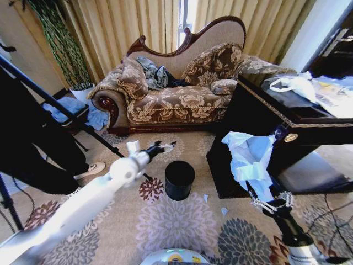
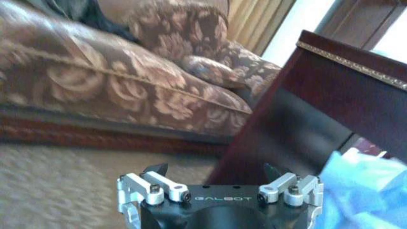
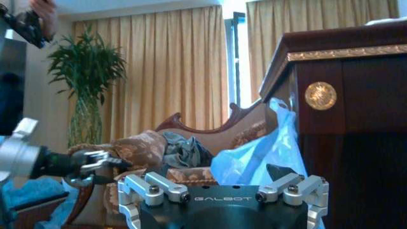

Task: Place a garbage bag over the trash bin.

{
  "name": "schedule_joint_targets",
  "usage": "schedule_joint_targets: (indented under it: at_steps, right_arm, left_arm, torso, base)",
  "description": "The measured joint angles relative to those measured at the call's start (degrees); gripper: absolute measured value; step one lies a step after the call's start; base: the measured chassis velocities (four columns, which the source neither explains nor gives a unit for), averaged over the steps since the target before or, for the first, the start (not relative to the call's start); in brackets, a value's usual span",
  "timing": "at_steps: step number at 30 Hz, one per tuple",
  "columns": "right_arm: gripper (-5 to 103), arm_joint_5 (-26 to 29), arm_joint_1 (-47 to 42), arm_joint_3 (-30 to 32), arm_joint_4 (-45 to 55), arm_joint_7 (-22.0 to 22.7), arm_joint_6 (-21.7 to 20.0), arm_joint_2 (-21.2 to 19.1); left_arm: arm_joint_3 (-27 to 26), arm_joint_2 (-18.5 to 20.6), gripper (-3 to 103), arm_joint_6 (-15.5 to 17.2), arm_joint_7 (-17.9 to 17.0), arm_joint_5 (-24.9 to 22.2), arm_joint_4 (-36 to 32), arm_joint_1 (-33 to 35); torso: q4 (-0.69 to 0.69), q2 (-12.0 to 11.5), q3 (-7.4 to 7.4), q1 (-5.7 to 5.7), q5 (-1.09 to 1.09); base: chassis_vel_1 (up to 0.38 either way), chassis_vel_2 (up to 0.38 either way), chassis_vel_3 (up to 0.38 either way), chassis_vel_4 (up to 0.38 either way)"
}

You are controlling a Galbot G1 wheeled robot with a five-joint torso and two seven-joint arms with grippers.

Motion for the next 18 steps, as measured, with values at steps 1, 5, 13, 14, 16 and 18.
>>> schedule_joint_targets:
  at_steps: [1, 5, 13, 14, 16, 18]
  right_arm:
    - [100, -0.02, -0.05, 0.16, -0.11, 0.11, 0.04, 0.20]
    - [100, 0.11, -0.80, 0.83, -0.11, 0.14, 0.31, 0.83]
    - [100, 0.87, -1.27, 1.91, -0.35, 0.08, 0.71, 0.76]
    - [100, 0.87, -1.27, 1.91, -0.35, 0.08, 0.71, 0.76]
    - [100, 1.16, -1.26, 2.10, -0.67, 0.08, 0.80, 0.58]
    - [100, 1.30, -1.19, 2.11, -1.04, 0.08, 0.83, 0.44]
  left_arm:
    - [1.32, -1.97, 100, 0.20, -1.27, -1.54, 1.12, -1.62]
    - [4.44, -9.48, 100, 0.97, -4.61, -6.92, 4.95, -6.12]
    - [5.72, -17.91, 100, 5.41, -13.60, -18.56, 7.86, -9.80]
    - [5.72, -17.91, 100, 5.41, -13.60, -18.56, 7.86, -9.80]
    - [6.37, -17.96, 100, 7.22, -15.20, -20.97, 6.69, -10.00]
    - [6.70, -18.01, 100, 7.76, -15.26, -21.61, 6.45, -10.14]
  torso:
    - [0.01, 0.00, 0.00, 0.00, -0.01]
    - [-0.02, 0.00, 0.00, 0.00, 0.01]
    - [-0.01, 0.00, 0.00, 0.00, 0.00]
    - [-0.01, 0.00, 0.00, 0.00, 0.00]
    - [0.01, 0.00, -0.01, -0.01, 0.00]
    - [0.02, 0.00, -0.01, -0.01, -0.01]
  base:
    - [0.000, 0.000, 0.000, 0.000]
    - [0.000, 0.000, 0.000, 0.000]
    - [0.000, 0.000, 0.000, 0.000]
    - [0.000, 0.000, 0.000, 0.000]
    - [0.000, 0.000, 0.000, 0.000]
    - [0.000, 0.000, 0.000, 0.000]
